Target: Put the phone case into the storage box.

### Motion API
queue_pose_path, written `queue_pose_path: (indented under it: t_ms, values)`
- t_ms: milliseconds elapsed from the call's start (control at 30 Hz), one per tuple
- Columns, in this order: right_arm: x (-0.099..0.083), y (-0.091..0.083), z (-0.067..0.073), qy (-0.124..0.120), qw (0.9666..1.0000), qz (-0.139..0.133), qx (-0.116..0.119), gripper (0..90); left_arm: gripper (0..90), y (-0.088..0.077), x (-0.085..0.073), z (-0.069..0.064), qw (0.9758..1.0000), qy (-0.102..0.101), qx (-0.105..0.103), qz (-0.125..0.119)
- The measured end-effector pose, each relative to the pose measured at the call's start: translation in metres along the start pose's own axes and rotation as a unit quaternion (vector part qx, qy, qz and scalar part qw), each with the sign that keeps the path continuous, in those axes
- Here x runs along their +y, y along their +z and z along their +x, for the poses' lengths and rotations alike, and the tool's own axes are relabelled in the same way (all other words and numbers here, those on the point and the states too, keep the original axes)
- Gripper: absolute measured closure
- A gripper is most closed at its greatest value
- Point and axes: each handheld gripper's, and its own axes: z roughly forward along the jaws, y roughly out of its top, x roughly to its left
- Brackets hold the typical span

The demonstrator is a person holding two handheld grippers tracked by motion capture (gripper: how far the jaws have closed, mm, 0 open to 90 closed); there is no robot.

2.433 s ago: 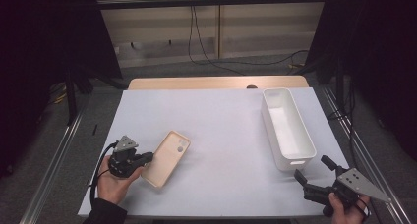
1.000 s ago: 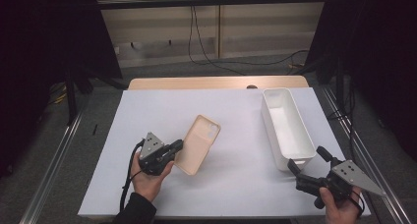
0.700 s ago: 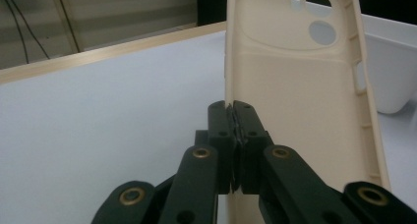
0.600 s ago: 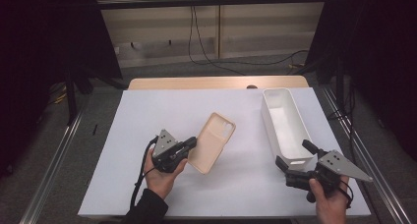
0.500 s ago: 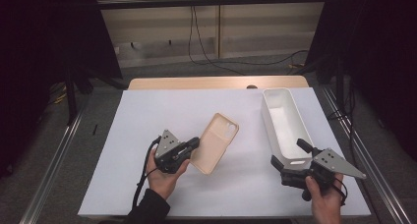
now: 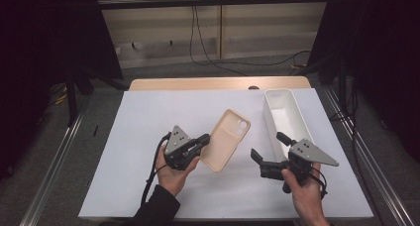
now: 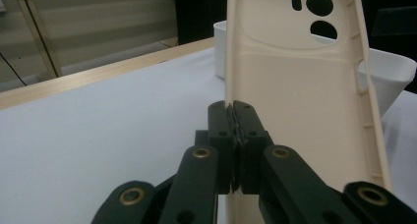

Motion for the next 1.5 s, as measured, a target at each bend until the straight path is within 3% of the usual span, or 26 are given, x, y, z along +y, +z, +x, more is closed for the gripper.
queue_pose_path:
  t_ms: [67,133,267,433,700,900,1100,1200,1367,1500]
  values:
    - [0.001,0.006,0.005,-0.004,1.0,0.002,-0.003,0.0,87.8,0.001,-0.002,-0.004,1.0,0.009,-0.001,0.004]
    - [0.003,0.009,0.007,0.008,1.0,0.002,0.005,0.1,87.8,0.002,-0.002,-0.006,0.9999,0.014,-0.001,0.007]
    - [0.003,0.014,0.007,0.017,0.9998,0.008,0.003,2.5,87.8,0.003,-0.003,-0.007,0.9999,0.014,-0.002,0.005]
    - [0.008,0.019,0.006,0.01,0.9999,0.012,0.006,6.7,87.8,0.007,-0.001,-0.006,0.9999,0.014,-0.002,0.003]
    - [0.015,0.034,0.004,0.029,0.9996,-0.002,0.001,14.2,87.8,0.01,0.0,-0.004,0.9998,0.018,0.002,-0.002]
    - [0.016,0.046,0.007,0.046,0.9989,0.004,-0.007,22.2,87.8,0.015,0.003,-0.002,0.9999,0.015,-0.002,0.0]
    - [0.013,0.052,0.006,0.083,0.9965,-0.004,-0.002,36.9,87.8,0.015,0.001,-0.002,0.9999,0.014,0.0,0.001]
    - [0.01,0.054,0.003,0.095,0.9954,-0.003,0.008,48.9,87.8,0.015,0.002,-0.002,0.9998,0.017,0.002,-0.001]
    - [0.009,0.056,-0.001,0.109,0.9939,0.0,0.013,61.1,87.8,0.016,0.001,0.0,0.9999,0.016,0.004,0.003]
    - [0.007,0.057,-0.001,0.1,0.995,-0.005,0.009,65.8,87.7,0.016,0.0,-0.002,0.9998,0.019,0.001,-0.002]
